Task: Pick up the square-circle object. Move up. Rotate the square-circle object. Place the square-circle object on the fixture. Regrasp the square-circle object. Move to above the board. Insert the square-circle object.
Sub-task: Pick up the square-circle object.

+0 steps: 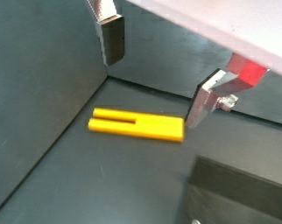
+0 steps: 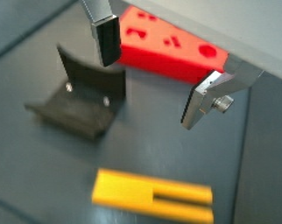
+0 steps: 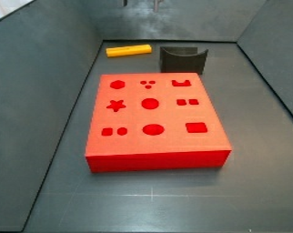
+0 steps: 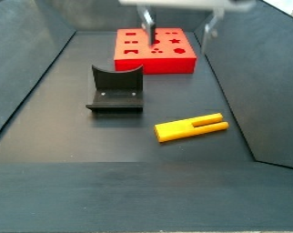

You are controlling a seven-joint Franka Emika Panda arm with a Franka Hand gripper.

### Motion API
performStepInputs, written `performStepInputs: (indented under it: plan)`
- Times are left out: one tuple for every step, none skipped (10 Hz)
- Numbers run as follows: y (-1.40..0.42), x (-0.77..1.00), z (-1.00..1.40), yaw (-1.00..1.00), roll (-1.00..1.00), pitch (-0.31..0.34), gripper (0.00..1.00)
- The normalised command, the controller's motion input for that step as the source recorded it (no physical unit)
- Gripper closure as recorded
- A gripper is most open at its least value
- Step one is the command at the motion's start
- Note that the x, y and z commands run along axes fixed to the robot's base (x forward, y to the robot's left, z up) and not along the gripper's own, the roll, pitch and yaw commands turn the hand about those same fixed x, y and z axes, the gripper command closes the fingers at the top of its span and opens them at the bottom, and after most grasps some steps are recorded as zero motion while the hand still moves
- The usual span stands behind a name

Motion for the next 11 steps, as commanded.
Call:
performStepInputs:
  plan:
    - [0.72, -0.45, -0.87, -0.21, 0.0, 0.0, 0.0]
    - [0.63, -0.34, -0.87, -0.33, 0.0, 0.0, 0.0]
    - [0.48, -0.31, -0.95, -0.5, 0.0, 0.0, 0.0]
    - [0.27, -0.25, -0.87, -0.67, 0.0, -0.119, 0.0]
    - [0.16, 0.0, -0.51, -0.7, -0.03, -0.296, 0.0]
    - [0.26, 0.05, -0.3, -0.53, -0.13, -0.373, 0.0]
    - [0.19, 0.13, -0.26, -0.42, -0.32, -0.284, 0.0]
    - [0.07, 0.3, -0.21, -0.55, -0.43, -0.209, 0.0]
    - [0.03, 0.33, -0.14, -0.56, -0.43, -0.193, 0.0]
    - [0.0, 0.35, -0.11, -0.51, -0.44, -0.061, 0.0]
    - [0.0, 0.36, -0.11, -0.51, -0.42, 0.0, 0.0]
